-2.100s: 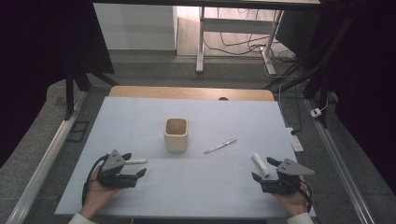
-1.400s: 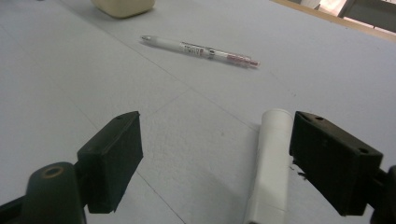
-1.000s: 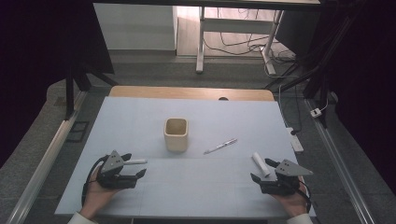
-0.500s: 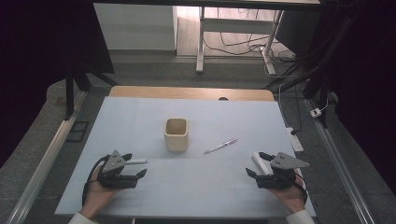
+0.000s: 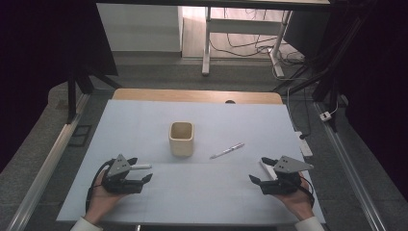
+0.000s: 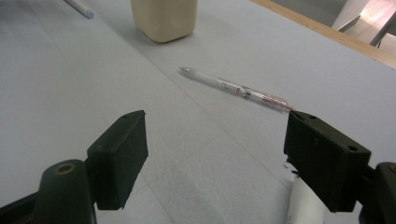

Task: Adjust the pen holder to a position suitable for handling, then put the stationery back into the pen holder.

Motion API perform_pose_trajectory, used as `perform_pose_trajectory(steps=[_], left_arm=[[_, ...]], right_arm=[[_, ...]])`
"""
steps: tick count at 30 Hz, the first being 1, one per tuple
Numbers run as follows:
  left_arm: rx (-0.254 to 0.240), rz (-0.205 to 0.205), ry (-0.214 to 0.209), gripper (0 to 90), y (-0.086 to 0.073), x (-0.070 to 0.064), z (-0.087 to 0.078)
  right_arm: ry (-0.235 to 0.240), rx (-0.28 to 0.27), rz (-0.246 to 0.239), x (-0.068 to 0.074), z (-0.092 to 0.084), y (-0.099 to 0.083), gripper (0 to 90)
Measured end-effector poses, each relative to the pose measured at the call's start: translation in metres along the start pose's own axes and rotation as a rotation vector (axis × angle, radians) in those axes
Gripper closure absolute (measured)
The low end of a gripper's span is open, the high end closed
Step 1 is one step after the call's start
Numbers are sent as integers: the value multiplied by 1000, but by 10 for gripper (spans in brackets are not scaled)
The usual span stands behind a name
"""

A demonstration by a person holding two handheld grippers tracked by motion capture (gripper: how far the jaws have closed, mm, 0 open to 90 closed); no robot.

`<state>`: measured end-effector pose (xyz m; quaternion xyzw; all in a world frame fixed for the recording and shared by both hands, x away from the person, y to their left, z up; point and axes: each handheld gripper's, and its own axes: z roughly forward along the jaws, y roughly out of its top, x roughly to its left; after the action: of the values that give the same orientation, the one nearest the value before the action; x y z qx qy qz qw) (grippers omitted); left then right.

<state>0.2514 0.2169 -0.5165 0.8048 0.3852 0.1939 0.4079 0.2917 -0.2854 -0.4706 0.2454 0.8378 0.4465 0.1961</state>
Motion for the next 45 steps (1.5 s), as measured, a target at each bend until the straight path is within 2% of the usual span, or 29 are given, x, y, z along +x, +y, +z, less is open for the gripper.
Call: perform_pose_trajectory(steps=[6, 12, 17, 20, 24, 26, 30, 34, 45], left_arm=[[0, 1, 1, 179, 0, 0, 0], [0, -8, -1, 179, -1, 0, -1], [3, -3, -5, 179, -2, 0, 0], [3, -4, -6, 179, -2, 0, 0], [5, -2, -6, 179, -2, -1, 1], [7, -2, -8, 180, -2, 0, 1], [10, 0, -4, 180, -2, 0, 2], [11, -1, -2, 180, -2, 0, 2], [9, 3, -3, 180, -2, 0, 2]], right_arm=[[22, 29, -12, 0, 8, 5, 205], [34, 27, -15, -3, 14, 12, 210], [47, 36, -37, -6, 19, 22, 212], [26, 27, -48, -7, 23, 25, 212], [-23, 11, -35, -10, 27, 28, 227], [-41, 12, -13, -12, 27, 29, 226], [-45, 26, 19, -18, 28, 32, 229], [-30, 13, 50, -23, 27, 35, 240], [7, 75, -19, -33, 40, 46, 232]])
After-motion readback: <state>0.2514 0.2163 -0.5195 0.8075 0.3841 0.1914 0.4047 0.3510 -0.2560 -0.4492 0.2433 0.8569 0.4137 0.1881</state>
